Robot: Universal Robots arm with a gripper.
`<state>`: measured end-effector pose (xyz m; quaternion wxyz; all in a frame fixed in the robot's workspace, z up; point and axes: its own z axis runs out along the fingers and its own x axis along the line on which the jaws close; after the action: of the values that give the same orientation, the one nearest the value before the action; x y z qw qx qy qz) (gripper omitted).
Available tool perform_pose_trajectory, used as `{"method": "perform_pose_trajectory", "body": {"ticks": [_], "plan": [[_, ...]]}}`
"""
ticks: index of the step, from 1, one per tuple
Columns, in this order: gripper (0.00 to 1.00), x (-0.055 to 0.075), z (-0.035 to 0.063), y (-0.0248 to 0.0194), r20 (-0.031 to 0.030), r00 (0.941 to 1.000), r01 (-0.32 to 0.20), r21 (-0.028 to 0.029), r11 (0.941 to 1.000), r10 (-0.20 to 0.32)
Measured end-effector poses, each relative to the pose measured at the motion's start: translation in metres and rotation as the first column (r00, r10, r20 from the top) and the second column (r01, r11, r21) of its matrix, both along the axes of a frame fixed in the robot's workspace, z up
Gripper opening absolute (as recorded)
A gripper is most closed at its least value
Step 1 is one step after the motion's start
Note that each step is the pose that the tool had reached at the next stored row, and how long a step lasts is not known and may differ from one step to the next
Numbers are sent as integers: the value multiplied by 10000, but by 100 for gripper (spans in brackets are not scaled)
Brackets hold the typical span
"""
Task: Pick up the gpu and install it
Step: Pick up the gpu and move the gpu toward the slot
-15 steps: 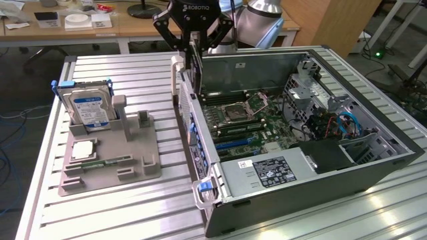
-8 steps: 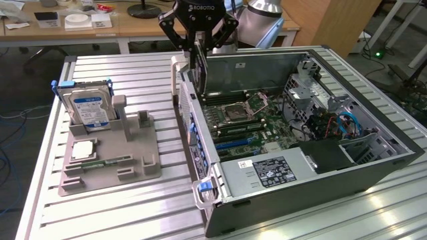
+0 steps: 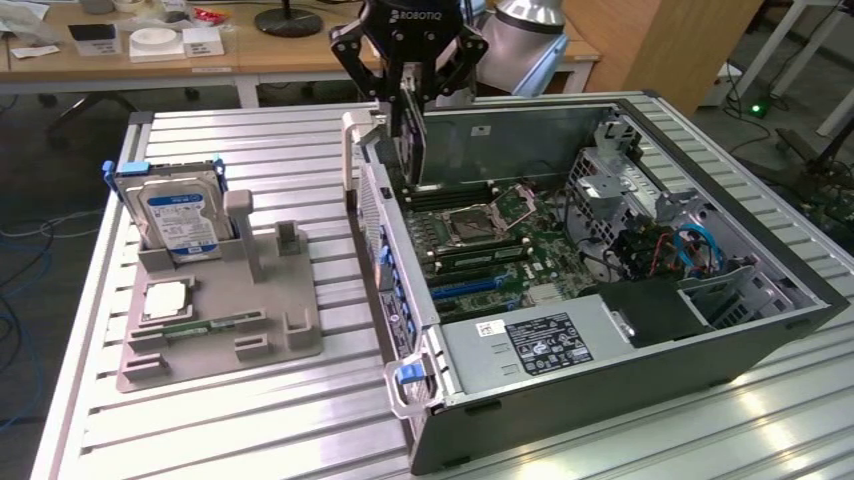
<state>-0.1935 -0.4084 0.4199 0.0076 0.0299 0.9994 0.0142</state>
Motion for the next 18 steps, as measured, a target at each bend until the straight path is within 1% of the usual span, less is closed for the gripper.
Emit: {"method": "perform_pose_trajectory", "body": {"ticks": [18], "plan": [[27,216,0,0,0,10000,0,0,10000,0]]}}
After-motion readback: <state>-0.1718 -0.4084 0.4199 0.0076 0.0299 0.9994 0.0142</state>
